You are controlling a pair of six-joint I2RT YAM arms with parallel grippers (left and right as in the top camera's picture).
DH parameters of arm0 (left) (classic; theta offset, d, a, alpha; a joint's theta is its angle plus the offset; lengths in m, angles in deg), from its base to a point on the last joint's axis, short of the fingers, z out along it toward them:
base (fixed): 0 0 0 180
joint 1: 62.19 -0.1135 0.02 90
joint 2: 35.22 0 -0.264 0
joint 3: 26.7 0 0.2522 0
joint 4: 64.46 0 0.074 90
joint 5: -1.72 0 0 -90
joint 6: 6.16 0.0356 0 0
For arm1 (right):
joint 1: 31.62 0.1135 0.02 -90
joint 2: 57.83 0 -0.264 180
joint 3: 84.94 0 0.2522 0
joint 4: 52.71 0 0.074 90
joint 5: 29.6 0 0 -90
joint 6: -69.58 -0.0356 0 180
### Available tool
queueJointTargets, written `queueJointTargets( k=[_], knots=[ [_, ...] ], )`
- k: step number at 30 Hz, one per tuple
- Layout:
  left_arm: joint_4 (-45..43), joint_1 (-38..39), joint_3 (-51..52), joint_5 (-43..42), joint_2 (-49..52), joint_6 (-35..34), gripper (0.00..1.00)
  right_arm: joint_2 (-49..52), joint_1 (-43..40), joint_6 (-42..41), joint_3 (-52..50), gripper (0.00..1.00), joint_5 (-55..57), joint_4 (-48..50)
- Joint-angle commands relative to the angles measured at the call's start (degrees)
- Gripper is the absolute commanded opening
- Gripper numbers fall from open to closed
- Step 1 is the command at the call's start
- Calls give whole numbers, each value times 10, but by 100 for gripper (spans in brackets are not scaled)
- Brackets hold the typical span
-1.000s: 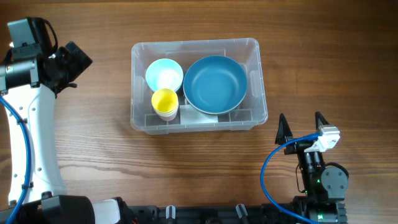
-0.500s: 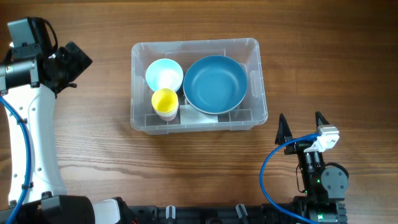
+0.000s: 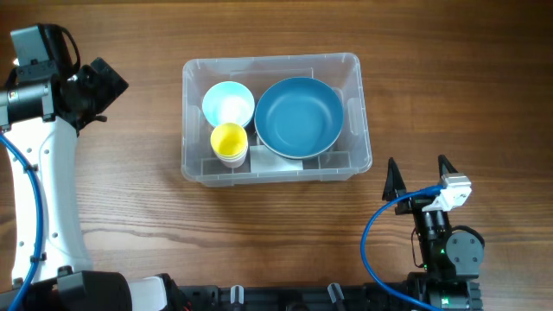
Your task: Pack container
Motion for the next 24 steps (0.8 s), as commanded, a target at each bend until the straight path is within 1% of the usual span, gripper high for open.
queueJointTargets(
  k=[1,6,9,17,21,24],
  knots=[
    [-2,-3,-6,2,-1,11,100,-9,3,10,-1,100,-11,0],
    [-1,-3,-6,2,-7,11,100,-9,3,10,-1,100,-11,0],
    [-1,-3,-6,2,-47,11,100,-9,3,10,-1,100,-11,0],
    [-1,1,-6,2,-252,11,100,-9,3,10,-1,100,-11,0],
    [-1,35,-5,3,-354,12,100,-9,3,10,-1,100,-11,0],
    [-1,64,3,45,-445,12,100,-9,3,10,-1,100,-11,0]
  ],
)
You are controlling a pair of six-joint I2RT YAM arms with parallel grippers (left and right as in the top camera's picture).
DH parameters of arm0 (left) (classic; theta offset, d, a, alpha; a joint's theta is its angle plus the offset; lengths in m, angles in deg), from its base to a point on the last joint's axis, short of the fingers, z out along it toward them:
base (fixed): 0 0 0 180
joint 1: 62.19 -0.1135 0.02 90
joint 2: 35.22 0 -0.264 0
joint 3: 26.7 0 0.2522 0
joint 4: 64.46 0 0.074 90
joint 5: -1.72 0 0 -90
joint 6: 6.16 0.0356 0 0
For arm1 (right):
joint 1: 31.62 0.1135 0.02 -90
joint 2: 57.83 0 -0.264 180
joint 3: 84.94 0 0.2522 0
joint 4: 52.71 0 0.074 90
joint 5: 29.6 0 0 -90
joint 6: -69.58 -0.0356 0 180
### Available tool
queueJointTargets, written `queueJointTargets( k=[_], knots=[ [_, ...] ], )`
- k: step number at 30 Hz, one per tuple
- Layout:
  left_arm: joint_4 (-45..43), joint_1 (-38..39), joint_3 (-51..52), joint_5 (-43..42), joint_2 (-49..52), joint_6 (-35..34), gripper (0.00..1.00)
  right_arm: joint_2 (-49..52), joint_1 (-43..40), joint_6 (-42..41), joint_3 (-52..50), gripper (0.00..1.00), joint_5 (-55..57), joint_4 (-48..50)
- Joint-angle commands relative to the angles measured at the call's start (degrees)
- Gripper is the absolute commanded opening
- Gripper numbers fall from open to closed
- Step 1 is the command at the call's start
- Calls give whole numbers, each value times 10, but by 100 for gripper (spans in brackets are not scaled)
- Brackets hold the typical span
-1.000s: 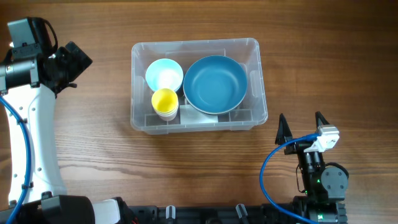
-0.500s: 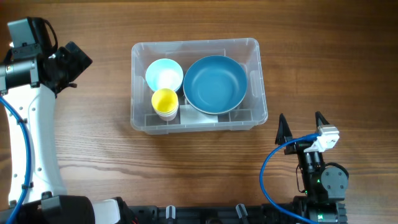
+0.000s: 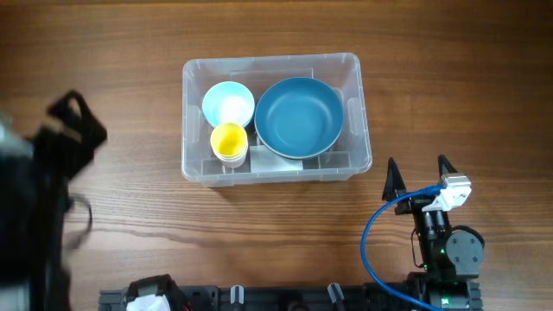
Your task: Pack container
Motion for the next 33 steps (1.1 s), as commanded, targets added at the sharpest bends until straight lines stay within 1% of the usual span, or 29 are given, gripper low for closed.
queueJointTargets(
  k=[1,6,11,17,22,24,27,31,33],
  knots=[
    [3,35,9,40,-102,11,100,-9,3,10,-1,100,-11,2],
    [31,61,43,39,-252,10,100,-9,3,10,-1,100,-11,2],
    [44,67,100,35,-366,9,100,-9,3,10,-1,100,-11,2],
    [43,67,195,13,-440,8,100,-9,3,10,-1,100,-11,2],
    [36,67,304,7,-467,-32,100,-9,3,10,-1,100,-11,2],
    [13,67,348,7,-469,-48,100,-9,3,10,-1,100,-11,2],
    [-47,67,413,-2,-469,-61,100,-9,3,10,-1,100,-11,2],
    [-170,69,517,-17,-469,-60,100,-9,3,10,-1,99,-11,2],
    [-213,74,554,-16,-471,-58,100,-9,3,10,-1,100,-11,2]
  ],
)
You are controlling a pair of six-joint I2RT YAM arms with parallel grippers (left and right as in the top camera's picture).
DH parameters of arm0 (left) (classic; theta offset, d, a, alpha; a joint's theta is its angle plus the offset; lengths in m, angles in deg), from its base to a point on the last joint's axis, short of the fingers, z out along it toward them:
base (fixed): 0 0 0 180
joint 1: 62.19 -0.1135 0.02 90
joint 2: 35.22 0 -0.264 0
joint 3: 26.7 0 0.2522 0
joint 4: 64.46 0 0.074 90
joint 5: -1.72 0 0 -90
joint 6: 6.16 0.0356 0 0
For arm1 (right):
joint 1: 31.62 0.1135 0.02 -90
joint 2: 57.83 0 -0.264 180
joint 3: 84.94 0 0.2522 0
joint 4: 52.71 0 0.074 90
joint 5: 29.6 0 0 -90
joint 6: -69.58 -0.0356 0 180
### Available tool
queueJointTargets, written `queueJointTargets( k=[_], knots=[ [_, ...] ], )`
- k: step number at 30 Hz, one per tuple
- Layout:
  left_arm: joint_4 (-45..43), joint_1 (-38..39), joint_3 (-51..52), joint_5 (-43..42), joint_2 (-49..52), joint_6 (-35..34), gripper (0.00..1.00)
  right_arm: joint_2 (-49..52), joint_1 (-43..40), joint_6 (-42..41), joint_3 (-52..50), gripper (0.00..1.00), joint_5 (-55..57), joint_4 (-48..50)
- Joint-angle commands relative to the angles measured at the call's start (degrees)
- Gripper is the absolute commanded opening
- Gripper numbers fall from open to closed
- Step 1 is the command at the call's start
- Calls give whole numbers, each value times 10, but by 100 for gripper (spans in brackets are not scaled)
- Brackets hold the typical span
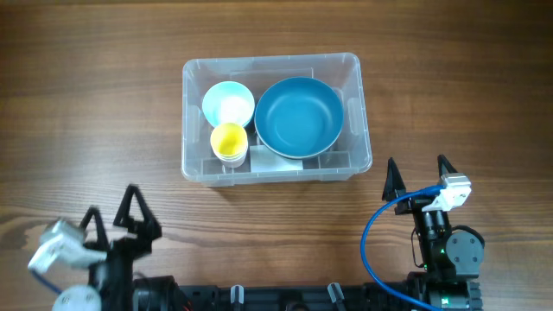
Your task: Pack container
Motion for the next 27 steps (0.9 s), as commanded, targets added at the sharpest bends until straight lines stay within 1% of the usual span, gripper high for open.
queueJointTargets(
  k=[1,3,8,13,16,25,27],
  knots=[
    [-76,13,85,-15,-9,1,100,-8,3,10,-1,100,-9,2],
    [-124,20,123,-14,-13,3,100,-8,3,10,-1,100,-9,2],
    [-237,37,210,-17,-26,34,100,-8,3,10,-1,100,-9,2],
    [-309,42,263,-19,-29,65,100,-8,3,10,-1,100,-9,2],
    [-339,43,290,-24,-29,92,100,-8,3,10,-1,100,-9,2],
    [-363,42,353,-26,-34,94,100,-8,3,10,-1,100,-9,2],
    [-370,42,365,-26,-37,106,100,-8,3,10,-1,100,-9,2]
  ],
)
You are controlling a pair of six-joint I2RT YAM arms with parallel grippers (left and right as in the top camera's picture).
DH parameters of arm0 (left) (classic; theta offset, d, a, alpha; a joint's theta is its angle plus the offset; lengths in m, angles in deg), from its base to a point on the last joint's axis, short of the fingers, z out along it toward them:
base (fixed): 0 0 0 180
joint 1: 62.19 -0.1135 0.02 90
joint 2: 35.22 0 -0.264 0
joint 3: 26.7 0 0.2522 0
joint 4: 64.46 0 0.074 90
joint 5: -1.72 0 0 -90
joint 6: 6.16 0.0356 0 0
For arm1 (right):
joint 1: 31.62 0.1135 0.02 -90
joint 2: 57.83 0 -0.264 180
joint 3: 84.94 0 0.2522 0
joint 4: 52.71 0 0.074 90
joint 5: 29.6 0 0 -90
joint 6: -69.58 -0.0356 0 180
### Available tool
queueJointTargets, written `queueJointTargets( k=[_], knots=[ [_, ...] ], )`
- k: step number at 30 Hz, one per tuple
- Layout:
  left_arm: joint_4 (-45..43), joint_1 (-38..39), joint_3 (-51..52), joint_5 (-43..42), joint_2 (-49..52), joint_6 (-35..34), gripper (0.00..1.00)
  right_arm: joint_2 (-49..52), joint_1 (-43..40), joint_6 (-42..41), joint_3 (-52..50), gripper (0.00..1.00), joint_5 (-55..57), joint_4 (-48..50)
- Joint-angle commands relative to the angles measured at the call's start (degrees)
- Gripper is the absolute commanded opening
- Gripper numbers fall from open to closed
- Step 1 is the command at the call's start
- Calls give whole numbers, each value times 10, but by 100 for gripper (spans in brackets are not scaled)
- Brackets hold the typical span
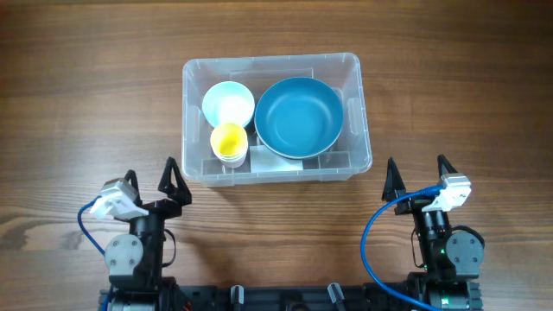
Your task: Pack container
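A clear plastic container [192, 164] stands in the middle of the table. Inside it lie a large blue bowl [298, 117] on the right, a light blue cup [228, 104] at the back left and a yellow cup [229, 141] in front of it. My left gripper [153, 183] stands open near the table's front edge, just left of the container's front corner, holding nothing. My right gripper [419, 175] stands open at the front right, a little right of the container, also holding nothing.
The wooden table [104, 104] surrounds the container on all sides. Blue cables loop beside each arm base at the front edge.
My left arm has shifted to the right along the front edge and now sits upright with its open gripper near the container's front left corner. The right arm has not moved.
My left arm stood extended at the far left of the table, level with the container. Then it appeared blurred lower on the left. Then it was low at the front left corner, and now rests folded at the front edge. The container's contents stayed the same throughout.
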Motion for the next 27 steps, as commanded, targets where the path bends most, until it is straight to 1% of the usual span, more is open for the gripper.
queueJointTargets(
  k=[1,5,7,14,18,20,25,27],
  knots=[
    [-16,3,26,-11,-14,36,100,-7,3,10,-1,100,-7,2],
    [-18,3,35,-12,-17,64,100,-7,3,10,-1,100,-7,2],
    [-19,3,36,-28,-17,98,100,-7,3,10,-1,100,-7,2],
    [-21,3,37,-74,-17,184,100,-7,3,10,-1,100,-7,2],
    [-21,3,37,-82,-17,226,100,-7,3,10,-1,100,-7,2],
    [-22,3,37,-82,-17,240,100,-7,3,10,-1,100,-7,2],
    [-22,3,37,-79,-17,241,100,-7,3,10,-1,100,-7,2],
    [-22,3,37,-80,-17,256,100,-7,3,10,-1,100,-7,2]
  ],
)
